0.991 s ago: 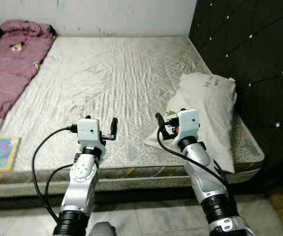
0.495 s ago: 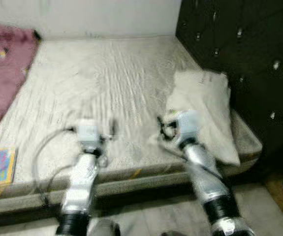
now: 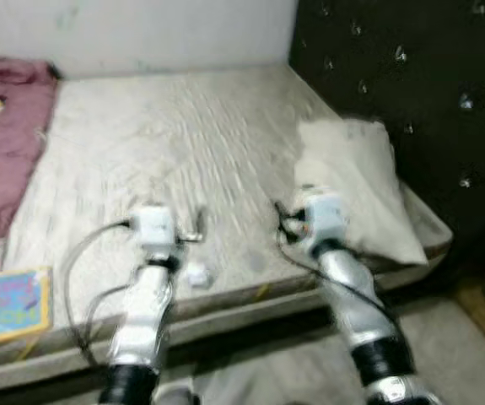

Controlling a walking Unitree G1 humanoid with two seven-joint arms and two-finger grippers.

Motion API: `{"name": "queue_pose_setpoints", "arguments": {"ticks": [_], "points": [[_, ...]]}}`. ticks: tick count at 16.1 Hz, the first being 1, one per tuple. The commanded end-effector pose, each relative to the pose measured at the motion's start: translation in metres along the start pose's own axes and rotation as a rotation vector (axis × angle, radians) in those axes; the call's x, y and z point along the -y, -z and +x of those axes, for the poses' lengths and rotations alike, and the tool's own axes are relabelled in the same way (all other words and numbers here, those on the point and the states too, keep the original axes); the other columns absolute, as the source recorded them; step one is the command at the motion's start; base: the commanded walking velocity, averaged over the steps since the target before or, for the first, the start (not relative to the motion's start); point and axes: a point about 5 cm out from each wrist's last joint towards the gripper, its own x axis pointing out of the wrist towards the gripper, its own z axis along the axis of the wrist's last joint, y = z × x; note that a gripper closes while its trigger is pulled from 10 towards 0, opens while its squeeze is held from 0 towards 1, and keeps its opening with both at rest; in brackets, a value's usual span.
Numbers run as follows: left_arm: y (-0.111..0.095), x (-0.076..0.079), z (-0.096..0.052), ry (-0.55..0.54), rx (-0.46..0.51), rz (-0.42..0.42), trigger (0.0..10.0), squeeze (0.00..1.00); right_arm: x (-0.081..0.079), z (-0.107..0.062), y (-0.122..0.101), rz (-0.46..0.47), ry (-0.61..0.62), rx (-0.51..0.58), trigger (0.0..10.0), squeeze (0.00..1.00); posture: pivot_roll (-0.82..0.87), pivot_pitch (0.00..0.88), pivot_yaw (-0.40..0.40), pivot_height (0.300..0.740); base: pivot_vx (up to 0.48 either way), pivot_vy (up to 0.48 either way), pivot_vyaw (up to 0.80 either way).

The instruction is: Clean up the room

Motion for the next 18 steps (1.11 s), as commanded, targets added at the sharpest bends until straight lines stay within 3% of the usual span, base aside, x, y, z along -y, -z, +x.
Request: {"name": "queue_pose_setpoints", "arguments": {"ticks": [1, 7, 11, 13, 18], "points": [[-0.0054, -0.0089, 0.0014, -0.024, 0.021, 0.008, 10.0, 0.00, -0.0079, 0.0041, -0.0080, 0.011, -0.025, 0.029, 10.0, 0.00, 0.09, 0.000, -0.047, 0.740, 0.000, 0.000, 0.00], [-0.0054, -0.0092, 0.0021, -0.022, 0.018, 0.006, 10.0, 0.00, -0.0074, 0.0040, -0.0079, 0.005, -0.024, 0.029, 10.0, 0.00, 0.09, 0.000, -0.043, 0.740, 0.000, 0.000, 0.00], [-0.0053, -0.0090, 0.0028, -0.016, 0.016, 0.001, 10.0, 0.00, -0.0078, 0.0040, -0.0079, 0.001, -0.028, 0.031, 10.0, 0.00, 0.09, 0.000, -0.044, 0.740, 0.000, 0.000, 0.72], [-0.0045, -0.0103, 0.0030, -0.028, 0.009, -0.008, 10.0, 0.00, -0.0074, 0.0044, -0.0076, 0.003, -0.025, 0.027, 10.0, 0.00, 0.09, 0.000, -0.045, 0.740, 0.000, 0.000, 0.00], [-0.0035, -0.0105, 0.0037, -0.032, -0.001, -0.013, 10.0, 0.00, -0.0067, 0.0048, -0.0070, 0.004, -0.021, 0.022, 10.0, 0.00, 0.08, 0.000, -0.044, 0.740, 0.000, 0.447, 0.00]]}}
